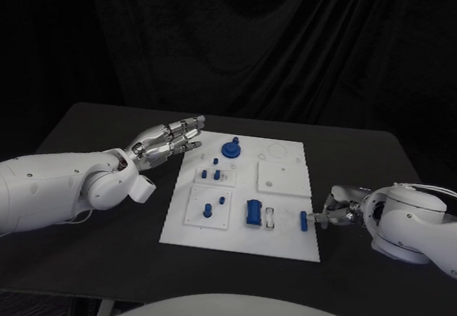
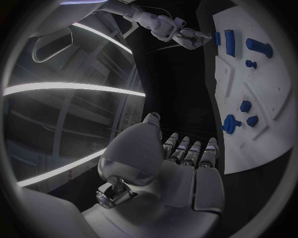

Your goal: Assemble the parts on the task board

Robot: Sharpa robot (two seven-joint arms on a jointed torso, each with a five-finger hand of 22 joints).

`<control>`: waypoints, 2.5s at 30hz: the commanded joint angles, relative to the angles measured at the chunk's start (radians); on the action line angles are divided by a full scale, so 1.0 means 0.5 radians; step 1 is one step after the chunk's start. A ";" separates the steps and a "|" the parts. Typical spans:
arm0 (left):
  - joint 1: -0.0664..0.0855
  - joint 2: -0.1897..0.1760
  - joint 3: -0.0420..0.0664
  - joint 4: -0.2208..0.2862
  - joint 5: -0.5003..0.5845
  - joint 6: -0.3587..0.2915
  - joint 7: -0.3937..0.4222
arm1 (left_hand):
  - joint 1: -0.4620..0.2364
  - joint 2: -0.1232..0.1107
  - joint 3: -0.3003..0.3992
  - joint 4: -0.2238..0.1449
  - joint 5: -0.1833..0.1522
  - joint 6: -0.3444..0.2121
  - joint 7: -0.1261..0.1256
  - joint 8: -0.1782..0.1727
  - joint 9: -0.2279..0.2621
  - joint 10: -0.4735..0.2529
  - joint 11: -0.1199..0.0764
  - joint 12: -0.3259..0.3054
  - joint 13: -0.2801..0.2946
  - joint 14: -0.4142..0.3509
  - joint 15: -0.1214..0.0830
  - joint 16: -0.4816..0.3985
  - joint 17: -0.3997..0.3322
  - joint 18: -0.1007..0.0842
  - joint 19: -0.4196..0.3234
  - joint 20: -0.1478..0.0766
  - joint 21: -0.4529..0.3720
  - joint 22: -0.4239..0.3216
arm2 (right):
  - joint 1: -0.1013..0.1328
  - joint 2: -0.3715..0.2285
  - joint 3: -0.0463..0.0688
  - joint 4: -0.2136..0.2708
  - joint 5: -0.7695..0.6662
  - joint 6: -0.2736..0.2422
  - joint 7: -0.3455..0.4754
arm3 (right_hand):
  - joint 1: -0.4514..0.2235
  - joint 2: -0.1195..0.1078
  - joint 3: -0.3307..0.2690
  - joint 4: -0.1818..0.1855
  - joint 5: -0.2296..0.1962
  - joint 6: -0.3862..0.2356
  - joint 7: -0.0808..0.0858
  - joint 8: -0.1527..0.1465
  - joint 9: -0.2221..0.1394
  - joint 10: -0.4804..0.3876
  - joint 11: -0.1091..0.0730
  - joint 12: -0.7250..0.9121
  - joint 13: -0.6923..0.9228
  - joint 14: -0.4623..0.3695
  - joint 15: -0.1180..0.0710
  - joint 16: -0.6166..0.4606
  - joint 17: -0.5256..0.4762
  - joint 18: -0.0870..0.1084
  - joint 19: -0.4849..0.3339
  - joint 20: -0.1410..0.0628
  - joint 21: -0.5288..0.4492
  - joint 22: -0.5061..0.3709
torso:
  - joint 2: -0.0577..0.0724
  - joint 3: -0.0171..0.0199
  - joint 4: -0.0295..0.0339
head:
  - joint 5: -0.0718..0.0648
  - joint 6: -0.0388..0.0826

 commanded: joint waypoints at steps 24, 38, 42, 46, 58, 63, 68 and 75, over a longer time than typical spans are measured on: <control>-0.018 0.029 0.002 -0.018 -0.012 0.054 0.045 | -0.279 -0.051 -0.196 0.030 -0.792 0.007 0.026 0.014 0.001 -0.001 0.016 -0.001 -0.001 -0.003 -0.012 0.002 -0.001 0.024 -0.013 0.006 -0.001 -0.013 | -0.030 0.105 0.002 -0.051 0.026 -0.082 -0.018 | -0.004 0.010 -0.011 -0.036 -0.039 0.021 -0.001 -0.034 -0.037 0.212 0.010 0.005 0.525 0.193 0.007 0.009 0.434 0.014 0.146 0.010 -0.009 0.488 | -0.002 0.0002 0.003 | -0.038 0.000; -0.027 0.029 0.002 -0.021 -0.012 0.064 0.033 | -0.244 -0.043 -0.183 0.025 -0.707 0.002 0.024 0.013 0.001 -0.002 0.017 0.002 -0.001 -0.003 -0.003 0.002 -0.001 0.023 -0.014 0.008 0.001 -0.013 | -0.046 0.178 0.002 -0.102 -0.088 -0.071 -0.071 | 0.108 -0.036 0.021 -0.099 0.073 0.038 -0.021 0.009 0.017 0.212 -0.008 0.005 0.525 0.193 -0.009 0.010 0.438 0.026 0.121 -0.005 -0.053 0.473 | -0.002 -0.0031 0.002 | -0.028 0.000; -0.028 0.029 0.002 -0.021 -0.012 0.066 0.032 | -0.240 -0.039 -0.180 0.026 -0.685 0.001 0.025 0.013 0.000 -0.003 0.017 0.000 -0.002 -0.002 0.003 0.003 -0.001 0.020 -0.013 0.009 0.002 -0.013 | -0.055 0.195 0.002 -0.113 -0.100 -0.037 -0.099 | 0.135 -0.045 0.032 -0.116 0.075 0.019 -0.020 0.009 0.029 0.212 -0.007 0.005 0.525 0.192 -0.010 0.010 0.436 0.030 0.112 -0.006 -0.068 0.467 | -0.002 -0.0027 0.003 | -0.026 0.000; -0.030 0.029 0.002 -0.021 -0.012 0.067 0.031 | -0.237 -0.036 -0.178 0.026 -0.671 0.001 0.026 0.013 0.000 -0.003 0.016 0.000 -0.002 -0.002 0.004 0.003 -0.001 0.019 -0.014 0.009 0.002 -0.013 | -0.063 0.210 0.002 -0.124 -0.107 -0.011 -0.120 | 0.177 -0.047 0.057 -0.141 0.078 -0.002 -0.019 0.007 0.039 0.212 -0.006 0.005 0.525 0.192 -0.010 0.009 0.433 0.032 0.107 -0.007 -0.077 0.464 | -0.001 -0.0024 0.003 | -0.025 0.000; -0.034 0.031 0.002 -0.022 -0.012 0.075 0.031 | -0.221 -0.004 -0.161 0.027 -0.552 -0.005 0.024 0.012 0.000 -0.005 0.021 0.001 -0.002 -0.003 0.011 0.003 -0.001 0.011 -0.014 0.009 0.004 -0.014 | -0.083 0.244 0.002 -0.153 -0.151 0.058 -0.155 | 0.366 -0.072 0.250 -0.282 0.087 -0.094 -0.003 -0.047 0.020 0.212 0.005 0.005 0.525 0.189 -0.006 0.005 0.423 0.039 0.091 -0.005 -0.107 0.454 | -0.001 -0.0023 0.001 | -0.016 0.000; -0.035 0.030 0.002 -0.022 -0.012 0.078 0.030 | -0.216 0.013 -0.153 0.028 -0.488 -0.007 0.023 0.012 0.000 -0.005 0.023 0.001 -0.002 -0.003 0.012 0.003 -0.001 0.009 -0.013 0.009 0.005 -0.014 | -0.089 0.250 0.002 -0.161 -0.153 0.034 -0.136 | 0.450 -0.115 0.469 -0.406 0.091 -0.148 0.023 -0.095 -0.033 0.212 0.027 0.005 0.525 0.187 0.010 0.002 0.413 0.044 0.079 0.008 -0.130 0.447 | -0.002 -0.0021 0.000 | -0.011 0.000; -0.036 0.029 0.002 -0.022 -0.012 0.078 0.030 | -0.213 0.025 -0.147 0.029 -0.452 -0.011 0.022 0.011 -0.001 -0.006 0.024 0.000 -0.002 -0.003 0.012 0.003 -0.001 0.008 -0.014 0.009 0.005 -0.014 | -0.091 0.250 0.002 -0.165 -0.083 -0.042 -0.090 | 0.412 -0.179 0.733 -0.524 0.085 -0.172 0.046 -0.092 -0.050 0.212 0.046 0.005 0.525 0.186 0.027 0.000 0.408 0.047 0.073 0.024 -0.143 0.443 | -0.001 -0.0016 0.002 | -0.011 0.000; -0.037 0.028 0.002 -0.022 -0.012 0.080 0.029 | -0.201 0.037 -0.137 0.025 -0.403 -0.014 0.021 0.010 -0.001 -0.007 0.025 0.000 -0.002 -0.003 0.012 0.002 -0.001 0.008 -0.015 0.008 0.006 -0.014 | -0.092 0.244 0.002 -0.156 0.032 -0.151 -0.012 | 0.279 -0.238 1.011 -0.642 0.080 -0.185 0.057 -0.062 -0.055 0.212 0.055 0.005 0.525 0.187 0.039 0.001 0.412 0.047 0.076 0.034 -0.142 0.444 | -0.002 -0.0013 0.002 | -0.013 0.000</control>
